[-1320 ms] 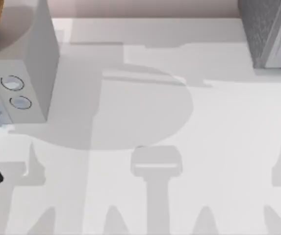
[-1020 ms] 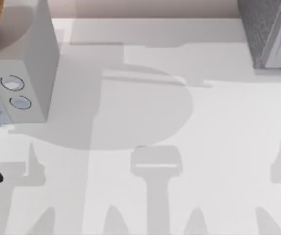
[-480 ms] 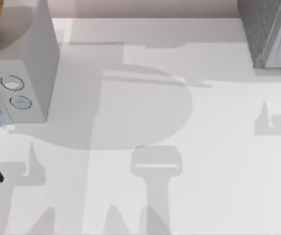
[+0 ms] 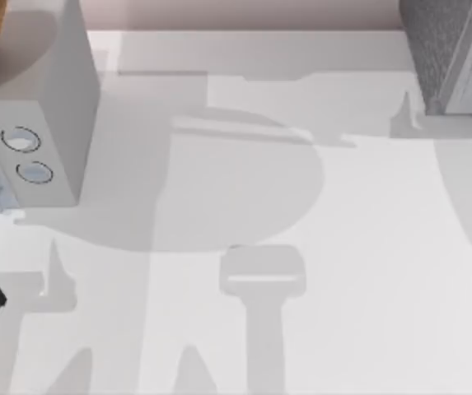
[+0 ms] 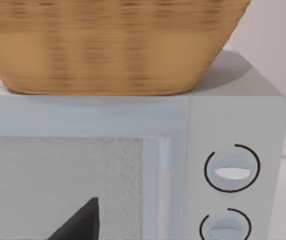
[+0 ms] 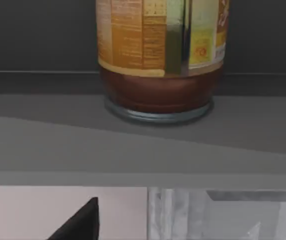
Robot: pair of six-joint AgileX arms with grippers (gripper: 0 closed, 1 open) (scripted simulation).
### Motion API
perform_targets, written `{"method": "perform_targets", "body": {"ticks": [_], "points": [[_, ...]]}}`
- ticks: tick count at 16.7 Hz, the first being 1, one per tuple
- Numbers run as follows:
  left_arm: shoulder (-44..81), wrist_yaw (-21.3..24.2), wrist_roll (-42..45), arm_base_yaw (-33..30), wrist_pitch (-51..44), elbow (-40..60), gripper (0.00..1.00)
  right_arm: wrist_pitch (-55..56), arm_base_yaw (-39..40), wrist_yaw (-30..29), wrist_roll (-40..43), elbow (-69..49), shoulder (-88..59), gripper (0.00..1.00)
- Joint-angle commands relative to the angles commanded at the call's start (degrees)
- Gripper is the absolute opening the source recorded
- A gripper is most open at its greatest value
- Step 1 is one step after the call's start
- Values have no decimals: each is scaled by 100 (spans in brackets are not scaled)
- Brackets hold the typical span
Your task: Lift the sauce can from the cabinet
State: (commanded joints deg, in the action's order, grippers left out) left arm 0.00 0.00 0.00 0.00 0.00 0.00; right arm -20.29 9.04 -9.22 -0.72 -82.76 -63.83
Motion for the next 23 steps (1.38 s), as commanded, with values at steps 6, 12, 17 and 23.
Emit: {"method": "perform_targets", "body": {"ticks": [6,12,17,23], "points": [[0,0,0,0,0,0,100,-348,147,-195,-17,-1633,-1170,100],[0,0,0,0,0,0,100,-354,129,-199,-18,-1691,-1201,100],[0,0,0,0,0,0,100,-189,128,-215,-18,-2072,-1723,100],[0,0,0,0,0,0,100,18,113,-242,-12,-2502,-2347,100]]}}
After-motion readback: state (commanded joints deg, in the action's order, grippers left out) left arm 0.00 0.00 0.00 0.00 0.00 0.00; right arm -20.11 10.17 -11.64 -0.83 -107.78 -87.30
